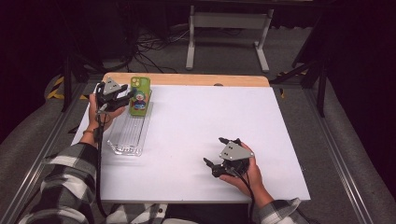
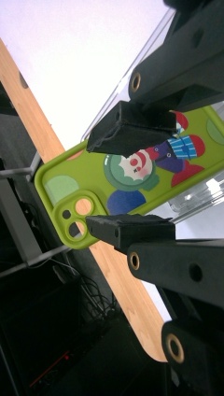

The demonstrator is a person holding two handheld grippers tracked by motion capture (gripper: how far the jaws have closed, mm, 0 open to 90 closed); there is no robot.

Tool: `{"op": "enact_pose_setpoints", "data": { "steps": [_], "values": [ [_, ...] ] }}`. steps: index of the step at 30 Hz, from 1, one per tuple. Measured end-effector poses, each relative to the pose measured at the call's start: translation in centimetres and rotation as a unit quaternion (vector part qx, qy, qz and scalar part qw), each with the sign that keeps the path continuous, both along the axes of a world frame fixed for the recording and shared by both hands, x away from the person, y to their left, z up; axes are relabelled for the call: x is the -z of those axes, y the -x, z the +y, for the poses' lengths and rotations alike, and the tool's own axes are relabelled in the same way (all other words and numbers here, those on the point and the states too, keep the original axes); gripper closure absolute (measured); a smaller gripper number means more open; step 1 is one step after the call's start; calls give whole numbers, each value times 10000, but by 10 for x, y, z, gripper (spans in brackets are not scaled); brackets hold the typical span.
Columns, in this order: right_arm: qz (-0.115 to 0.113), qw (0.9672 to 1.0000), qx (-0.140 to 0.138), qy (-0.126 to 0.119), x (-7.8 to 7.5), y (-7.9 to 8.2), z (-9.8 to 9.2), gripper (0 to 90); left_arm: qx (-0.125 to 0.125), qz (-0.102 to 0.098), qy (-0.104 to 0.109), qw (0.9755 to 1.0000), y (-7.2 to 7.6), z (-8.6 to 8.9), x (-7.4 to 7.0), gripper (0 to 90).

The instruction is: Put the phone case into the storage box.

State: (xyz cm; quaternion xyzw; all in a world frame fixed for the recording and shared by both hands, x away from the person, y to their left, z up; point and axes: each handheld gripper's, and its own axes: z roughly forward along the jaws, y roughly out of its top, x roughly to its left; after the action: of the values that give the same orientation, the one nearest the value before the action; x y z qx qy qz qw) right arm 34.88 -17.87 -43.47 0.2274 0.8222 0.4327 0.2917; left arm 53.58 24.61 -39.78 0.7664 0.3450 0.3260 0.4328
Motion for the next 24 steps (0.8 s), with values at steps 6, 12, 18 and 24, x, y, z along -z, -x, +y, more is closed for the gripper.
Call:
{"op": "enact_pose_setpoints", "data": {
  "steps": [6, 12, 18, 24],
  "values": [
    [-23, 10000, -1, -28, -1, 0, -1, 139, 25, -44, 41, 10000, 4, 0, -1, 573],
    [-54, 10000, 10, -35, -2, 1, -1, 137, 86, -127, 127, 9998, 12, 1, -4, 556],
    [-83, 9999, 25, -62, -2, 1, -1, 134, 152, -153, 212, 9995, 18, 2, -5, 529],
    [-105, 9999, 52, -85, -3, 1, -2, 131, 225, -152, 248, 9993, 24, 2, -6, 498]
  ]
}}
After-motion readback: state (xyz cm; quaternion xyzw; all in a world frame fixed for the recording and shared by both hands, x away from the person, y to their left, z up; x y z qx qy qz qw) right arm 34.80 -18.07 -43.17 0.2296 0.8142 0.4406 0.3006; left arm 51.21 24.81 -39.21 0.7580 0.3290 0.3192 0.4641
